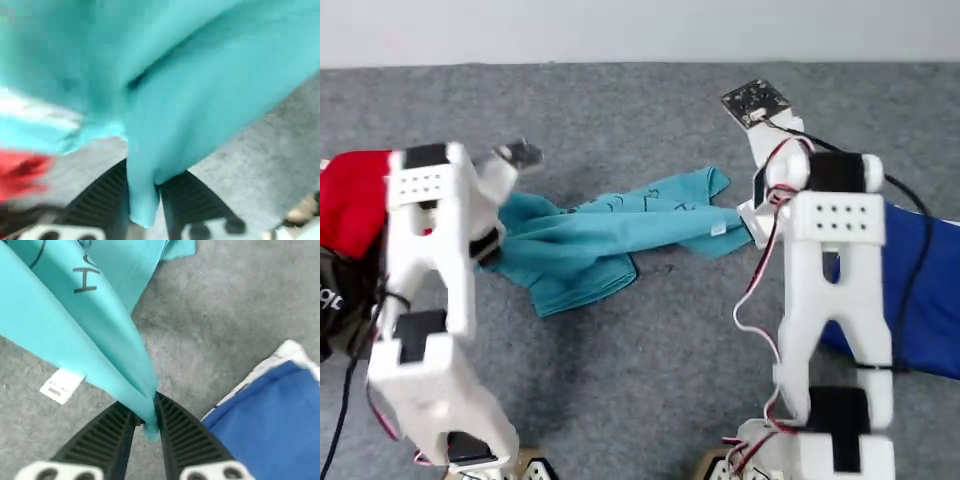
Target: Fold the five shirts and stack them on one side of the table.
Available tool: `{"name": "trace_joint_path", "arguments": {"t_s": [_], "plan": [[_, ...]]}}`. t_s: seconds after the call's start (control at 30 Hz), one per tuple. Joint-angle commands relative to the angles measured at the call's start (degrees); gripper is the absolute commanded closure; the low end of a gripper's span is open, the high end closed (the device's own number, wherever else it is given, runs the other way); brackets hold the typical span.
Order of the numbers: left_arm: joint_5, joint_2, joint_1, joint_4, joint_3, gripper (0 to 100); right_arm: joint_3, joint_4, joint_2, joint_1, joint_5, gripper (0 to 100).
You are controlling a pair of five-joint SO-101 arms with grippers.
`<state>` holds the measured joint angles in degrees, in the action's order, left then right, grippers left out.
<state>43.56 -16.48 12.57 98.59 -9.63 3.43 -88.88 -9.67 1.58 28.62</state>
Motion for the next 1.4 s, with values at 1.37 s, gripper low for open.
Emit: {"name": "trace_joint_path", "arguments": {"t_s": [1.37], "plan": [[1.7,34.8,-10.7,1.6,-66.8,99,0.4,33.1,-50.4,-9.9,19.7,99.0]]}}
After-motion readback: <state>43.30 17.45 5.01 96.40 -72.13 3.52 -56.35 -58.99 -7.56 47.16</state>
